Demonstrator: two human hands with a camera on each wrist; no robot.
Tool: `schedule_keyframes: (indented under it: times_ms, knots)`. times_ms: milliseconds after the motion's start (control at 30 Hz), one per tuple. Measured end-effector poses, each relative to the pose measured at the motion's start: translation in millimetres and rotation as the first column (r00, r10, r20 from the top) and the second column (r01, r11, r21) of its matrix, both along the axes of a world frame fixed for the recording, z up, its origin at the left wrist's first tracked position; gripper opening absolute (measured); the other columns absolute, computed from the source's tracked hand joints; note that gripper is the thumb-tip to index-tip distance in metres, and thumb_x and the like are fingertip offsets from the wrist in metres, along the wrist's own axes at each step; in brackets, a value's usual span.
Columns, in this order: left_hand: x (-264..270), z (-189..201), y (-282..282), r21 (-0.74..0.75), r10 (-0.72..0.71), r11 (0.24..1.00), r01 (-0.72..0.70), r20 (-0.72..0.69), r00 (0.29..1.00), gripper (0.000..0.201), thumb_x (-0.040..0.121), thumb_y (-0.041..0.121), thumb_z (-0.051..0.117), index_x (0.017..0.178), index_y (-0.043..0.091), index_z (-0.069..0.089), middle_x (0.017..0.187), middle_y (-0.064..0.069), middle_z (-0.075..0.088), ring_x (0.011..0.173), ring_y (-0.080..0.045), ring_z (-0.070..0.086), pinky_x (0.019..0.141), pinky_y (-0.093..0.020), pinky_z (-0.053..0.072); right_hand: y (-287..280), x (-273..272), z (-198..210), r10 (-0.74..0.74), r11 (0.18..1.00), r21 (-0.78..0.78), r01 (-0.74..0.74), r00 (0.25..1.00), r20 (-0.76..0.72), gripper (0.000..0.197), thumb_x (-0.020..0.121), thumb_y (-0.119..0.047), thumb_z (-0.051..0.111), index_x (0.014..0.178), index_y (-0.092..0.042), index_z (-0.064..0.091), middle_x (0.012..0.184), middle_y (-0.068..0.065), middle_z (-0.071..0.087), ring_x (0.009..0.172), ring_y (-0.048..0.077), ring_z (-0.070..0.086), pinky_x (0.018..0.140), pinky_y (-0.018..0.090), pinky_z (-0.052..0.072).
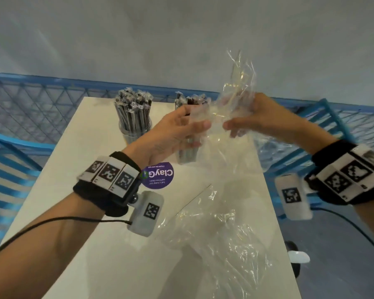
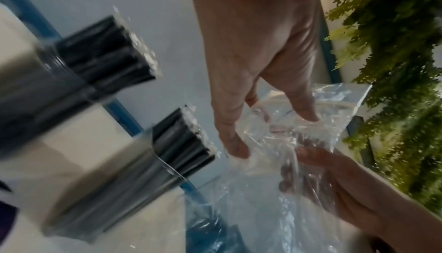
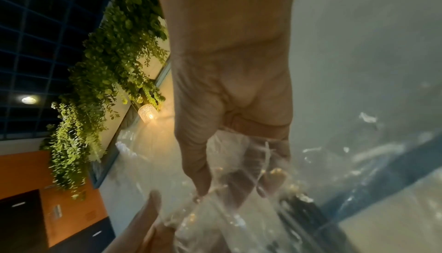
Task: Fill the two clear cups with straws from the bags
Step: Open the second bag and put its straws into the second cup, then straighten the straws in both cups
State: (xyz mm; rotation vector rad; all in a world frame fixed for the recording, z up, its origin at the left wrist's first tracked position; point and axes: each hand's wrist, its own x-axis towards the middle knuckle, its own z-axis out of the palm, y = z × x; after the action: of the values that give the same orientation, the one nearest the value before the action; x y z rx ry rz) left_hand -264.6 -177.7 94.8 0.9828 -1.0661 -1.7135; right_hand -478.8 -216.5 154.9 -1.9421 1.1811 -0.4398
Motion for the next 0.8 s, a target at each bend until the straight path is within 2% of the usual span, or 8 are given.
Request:
schedule_keyframes:
  times_ms: [67,133,233,333,400,500,667,800]
  knots:
    - [16,-1,8,-0.002,0.063,0.998,-0.063,0.005,0.998,0.017,0.075,0.017,0.07,0.089,0.014,0.062,0.093,-0.003,0.066,0.087,-0.02,0.062,0.066,-0.025,0.056,7,12,-13,0.022,0.998,0.06,-0.025,0.999,0.049,0.038,0.082,-0.011,0.071,0.117,-0.014,0.056,0.072,0.002,0.07,0.066,0.014,0.069,0.061,0.024,0.056]
    - [40,-4,15,0.001,0.169,0.986,-0.169,0.004,0.986,0.01,0.075,0.014,0.069,0.073,0.013,0.059,0.09,-0.004,0.064,0.081,-0.016,0.062,0.065,-0.021,0.056,14,24,-25,0.024,0.992,0.124,-0.038,0.993,0.113,0.031,0.083,-0.009,0.07,0.111,-0.012,0.057,0.072,0.005,0.066,0.064,0.015,0.065,0.059,0.026,0.055]
    - [80,-14,26,-0.009,0.276,0.961,-0.276,0.11,0.955,0.015,0.072,0.011,0.071,0.07,0.01,0.057,0.091,-0.007,0.064,0.072,-0.009,0.063,0.065,-0.02,0.055,24,44,-47,0.097,0.97,0.212,-0.118,0.989,0.109,0.03,0.085,-0.011,0.068,0.11,0.0,0.058,0.072,0.003,0.067,0.063,0.014,0.065,0.062,0.031,0.056]
    - [109,-32,40,0.015,0.277,0.956,-0.295,0.299,0.913,0.018,0.077,0.007,0.071,0.072,0.009,0.054,0.068,0.002,0.065,0.058,-0.004,0.06,0.058,-0.017,0.05,37,70,-72,0.28,0.899,0.347,-0.266,0.96,0.01,0.028,0.087,-0.02,0.066,0.107,-0.001,0.06,0.082,0.005,0.072,0.074,0.022,0.07,0.071,0.04,0.058]
    - [124,-49,48,0.061,0.261,0.949,-0.311,0.405,0.876,0.02,0.076,0.008,0.073,0.072,0.01,0.054,0.058,0.002,0.058,0.054,-0.007,0.054,0.058,-0.018,0.048,43,85,-89,0.33,0.863,0.425,-0.271,0.941,-0.07,0.024,0.087,-0.025,0.066,0.101,-0.006,0.063,0.086,0.007,0.071,0.078,0.025,0.071,0.076,0.043,0.059]
    - [140,-80,57,0.132,0.233,0.932,-0.336,0.493,0.838,0.022,0.078,0.007,0.074,0.07,0.009,0.054,0.065,-0.007,0.052,0.057,-0.015,0.047,0.058,-0.022,0.043,48,100,-114,0.36,0.843,0.501,-0.198,0.899,-0.25,0.028,0.089,-0.035,0.064,0.1,-0.01,0.061,0.098,0.015,0.068,0.084,0.029,0.072,0.073,0.039,0.061]
    - [151,-129,63,0.231,0.178,0.895,-0.382,0.601,0.779,0.018,0.079,0.011,0.074,0.077,0.006,0.056,0.07,-0.013,0.052,0.058,-0.019,0.049,0.054,-0.025,0.042,48,109,-123,0.389,0.87,0.466,-0.158,0.802,-0.453,0.039,0.092,-0.033,0.06,0.115,-0.001,0.059,0.101,0.016,0.068,0.087,0.031,0.071,0.073,0.037,0.059]
    - [155,-137,57,0.336,-0.05,0.87,-0.36,0.789,0.613,0.055,0.079,0.045,0.071,0.116,0.009,0.052,0.095,-0.01,0.058,0.07,-0.023,0.062,0.065,-0.033,0.056,38,104,-108,0.377,0.895,0.406,-0.184,0.798,-0.47,0.035,0.092,-0.032,0.059,0.12,-0.011,0.059,0.102,0.01,0.069,0.088,0.024,0.071,0.076,0.035,0.058]
